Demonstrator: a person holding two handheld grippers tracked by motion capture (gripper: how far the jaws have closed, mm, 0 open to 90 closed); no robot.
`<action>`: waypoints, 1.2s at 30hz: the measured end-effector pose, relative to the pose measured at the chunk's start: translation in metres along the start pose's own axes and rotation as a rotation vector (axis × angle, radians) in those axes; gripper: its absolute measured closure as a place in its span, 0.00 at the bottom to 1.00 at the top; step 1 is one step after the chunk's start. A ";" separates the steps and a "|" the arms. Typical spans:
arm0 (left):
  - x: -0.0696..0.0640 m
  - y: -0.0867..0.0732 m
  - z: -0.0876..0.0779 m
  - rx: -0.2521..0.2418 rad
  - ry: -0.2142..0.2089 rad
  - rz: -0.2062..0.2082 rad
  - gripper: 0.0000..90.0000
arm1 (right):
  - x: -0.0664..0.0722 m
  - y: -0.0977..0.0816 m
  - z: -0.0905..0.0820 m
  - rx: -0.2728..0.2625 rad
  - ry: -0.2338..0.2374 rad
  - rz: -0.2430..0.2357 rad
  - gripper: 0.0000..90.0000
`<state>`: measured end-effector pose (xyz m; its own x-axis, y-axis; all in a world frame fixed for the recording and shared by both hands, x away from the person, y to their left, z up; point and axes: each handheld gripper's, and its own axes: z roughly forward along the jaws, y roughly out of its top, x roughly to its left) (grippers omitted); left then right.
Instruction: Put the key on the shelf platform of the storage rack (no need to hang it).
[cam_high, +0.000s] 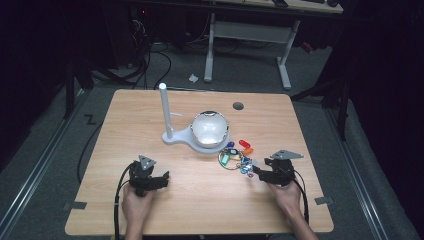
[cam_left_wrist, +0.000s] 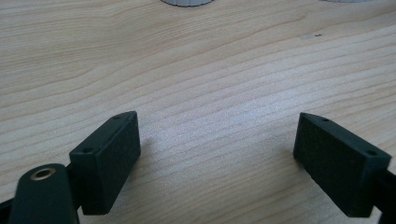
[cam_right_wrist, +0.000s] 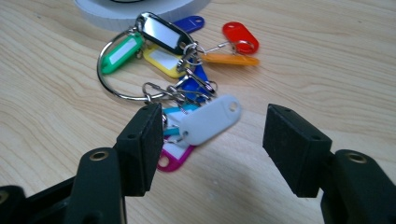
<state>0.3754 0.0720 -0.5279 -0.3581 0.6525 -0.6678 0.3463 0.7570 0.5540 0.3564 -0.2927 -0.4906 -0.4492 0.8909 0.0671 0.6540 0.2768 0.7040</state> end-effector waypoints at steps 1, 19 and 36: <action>0.000 0.000 0.000 0.001 0.003 -0.005 0.17 | 0.002 0.002 0.002 0.000 0.002 -0.008 0.43; 0.000 0.000 0.000 0.001 0.004 -0.007 0.17 | 0.015 0.019 0.030 0.036 0.051 -0.054 0.43; -0.001 0.000 0.000 0.001 0.005 -0.010 0.17 | 0.027 0.014 0.048 0.088 0.049 -0.158 0.62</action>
<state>0.3754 0.0716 -0.5275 -0.3658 0.6455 -0.6705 0.3435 0.7632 0.5473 0.3825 -0.2477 -0.5124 -0.5785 0.8157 -0.0037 0.6224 0.4444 0.6443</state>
